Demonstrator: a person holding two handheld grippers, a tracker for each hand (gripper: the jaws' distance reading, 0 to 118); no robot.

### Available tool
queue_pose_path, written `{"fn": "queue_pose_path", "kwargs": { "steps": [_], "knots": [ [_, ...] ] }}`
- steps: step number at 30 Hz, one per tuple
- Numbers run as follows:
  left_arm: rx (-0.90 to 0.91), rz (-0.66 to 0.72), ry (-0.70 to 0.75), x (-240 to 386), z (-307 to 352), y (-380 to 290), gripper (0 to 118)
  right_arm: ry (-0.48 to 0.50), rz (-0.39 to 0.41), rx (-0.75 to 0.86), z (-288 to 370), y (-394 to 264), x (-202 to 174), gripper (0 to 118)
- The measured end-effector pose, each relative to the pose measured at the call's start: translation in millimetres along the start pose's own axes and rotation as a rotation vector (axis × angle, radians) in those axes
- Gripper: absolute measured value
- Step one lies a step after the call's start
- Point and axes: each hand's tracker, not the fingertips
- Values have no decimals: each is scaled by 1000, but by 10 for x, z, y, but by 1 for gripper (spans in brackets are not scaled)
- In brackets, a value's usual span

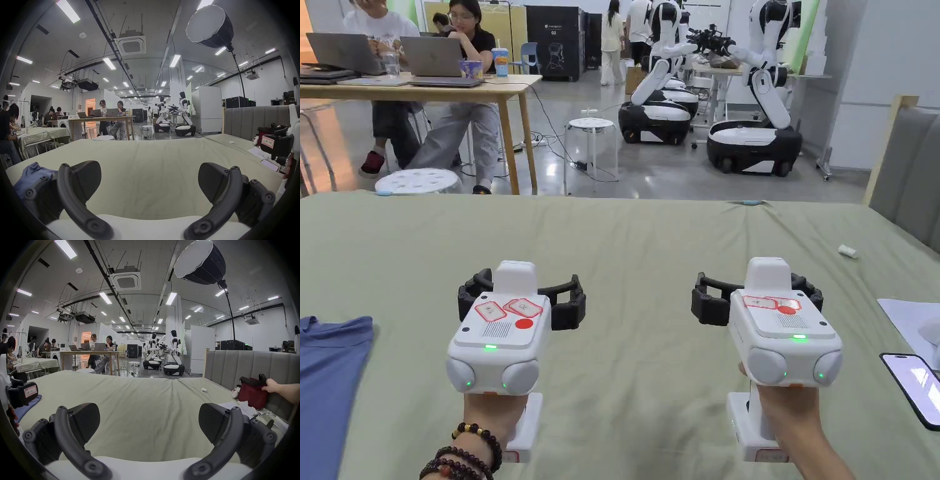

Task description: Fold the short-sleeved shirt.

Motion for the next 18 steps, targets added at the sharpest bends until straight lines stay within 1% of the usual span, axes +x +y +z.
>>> {"fn": "queue_pose_path", "kwargs": {
  "steps": [18],
  "knots": [
    [-7,-9,-6,49,-6,-15,118,-5,-4,-7,10,-28,26,118]
  ]
}}
